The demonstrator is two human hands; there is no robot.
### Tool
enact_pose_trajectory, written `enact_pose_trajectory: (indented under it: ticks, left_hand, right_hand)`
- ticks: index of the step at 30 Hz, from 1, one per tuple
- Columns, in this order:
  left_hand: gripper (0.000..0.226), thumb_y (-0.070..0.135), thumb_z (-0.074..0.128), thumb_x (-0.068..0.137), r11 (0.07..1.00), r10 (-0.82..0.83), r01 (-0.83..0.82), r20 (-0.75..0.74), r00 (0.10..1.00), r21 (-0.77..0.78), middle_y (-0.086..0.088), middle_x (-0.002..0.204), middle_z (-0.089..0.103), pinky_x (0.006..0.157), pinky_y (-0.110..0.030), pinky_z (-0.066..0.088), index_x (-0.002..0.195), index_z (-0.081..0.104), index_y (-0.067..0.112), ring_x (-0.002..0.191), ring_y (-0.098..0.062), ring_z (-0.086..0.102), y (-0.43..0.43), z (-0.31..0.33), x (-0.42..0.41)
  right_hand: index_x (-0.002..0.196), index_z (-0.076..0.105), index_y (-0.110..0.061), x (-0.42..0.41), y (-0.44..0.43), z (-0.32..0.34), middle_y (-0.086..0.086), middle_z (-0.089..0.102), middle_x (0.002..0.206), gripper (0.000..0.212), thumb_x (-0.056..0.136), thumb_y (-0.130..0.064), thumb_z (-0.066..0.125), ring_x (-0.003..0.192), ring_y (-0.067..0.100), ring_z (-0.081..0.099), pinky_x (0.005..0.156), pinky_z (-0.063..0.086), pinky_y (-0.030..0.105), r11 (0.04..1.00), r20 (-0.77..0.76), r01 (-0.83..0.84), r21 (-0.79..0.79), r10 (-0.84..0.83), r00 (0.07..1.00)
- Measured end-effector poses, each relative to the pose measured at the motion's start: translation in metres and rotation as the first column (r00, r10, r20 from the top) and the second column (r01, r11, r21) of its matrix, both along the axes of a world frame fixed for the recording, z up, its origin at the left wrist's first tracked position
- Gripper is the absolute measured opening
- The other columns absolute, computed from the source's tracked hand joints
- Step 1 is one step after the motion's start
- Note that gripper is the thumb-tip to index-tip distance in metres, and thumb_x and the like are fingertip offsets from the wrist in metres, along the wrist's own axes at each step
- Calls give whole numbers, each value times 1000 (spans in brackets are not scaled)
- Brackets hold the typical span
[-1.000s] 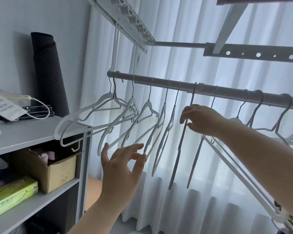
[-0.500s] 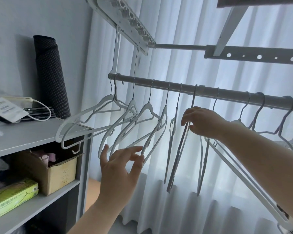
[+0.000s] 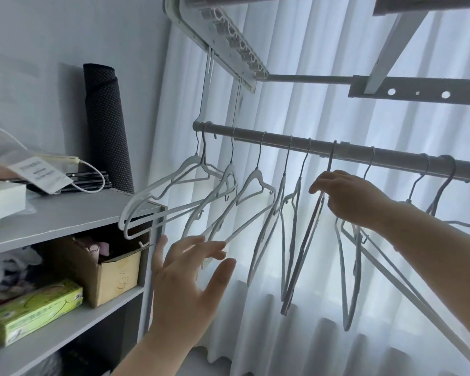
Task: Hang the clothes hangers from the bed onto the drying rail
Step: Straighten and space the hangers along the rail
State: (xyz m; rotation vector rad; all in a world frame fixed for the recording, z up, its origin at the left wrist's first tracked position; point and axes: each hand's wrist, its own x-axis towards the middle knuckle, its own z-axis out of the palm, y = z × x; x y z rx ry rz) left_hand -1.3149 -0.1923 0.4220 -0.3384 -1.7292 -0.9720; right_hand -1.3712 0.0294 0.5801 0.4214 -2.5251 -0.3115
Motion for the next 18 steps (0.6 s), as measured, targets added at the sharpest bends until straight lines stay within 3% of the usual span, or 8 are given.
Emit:
enact_pose_trajectory:
  ticks: [3,5,7,10,14,18]
  left_hand:
    - [55,70,22,84,998,58,-58,-45,997,12,40,79,56,101,-19,18,84,61,32,99,14,46,-20,0,7]
    - [58,62,28,88,991,131,-130,-44,990,22,26,79,57,88,-24,24,80,68,20,89,-1,51,-35,1,7]
    - [46,45,41,86,972,233,-232,-10,972,24,5,73,64,86,-33,29,80,70,10,78,-15,55,-55,2,2]
    - [38,32,42,81,931,366,-365,67,928,-20,-7,64,63,79,-50,41,84,69,6,69,-30,58,-84,6,-10]
    - [39,35,42,78,916,400,-389,129,908,-99,-10,77,67,73,-42,42,88,67,7,75,-32,59,-117,11,-33]
    - [44,41,42,79,952,286,-259,178,941,-162,-11,97,69,80,-44,47,96,66,7,90,-33,63,-140,7,-54]
  right_hand:
    - [124,53,-19,-1,-5,-2,-3,50,132,47,88,5,36,124,17,41,95,36,26,999,-36,-33,15,34,999]
    - [124,54,-18,-2,-12,-2,-3,51,132,45,88,4,39,123,18,42,95,35,26,998,-66,-52,19,53,996]
    - [123,55,-16,-4,-20,-1,0,53,130,43,88,5,40,122,20,43,96,35,28,998,-96,-70,3,70,993]
    - [120,58,-12,-9,-39,3,4,55,128,41,87,6,42,121,24,45,98,36,33,996,-132,-86,6,86,987]
    - [120,59,-9,-15,-70,10,7,55,128,40,87,7,43,123,27,43,102,33,36,995,-181,-99,-4,97,979]
    - [120,58,-11,-26,-101,13,6,54,130,40,88,6,42,127,26,40,106,29,36,998,-186,-53,-32,46,981]
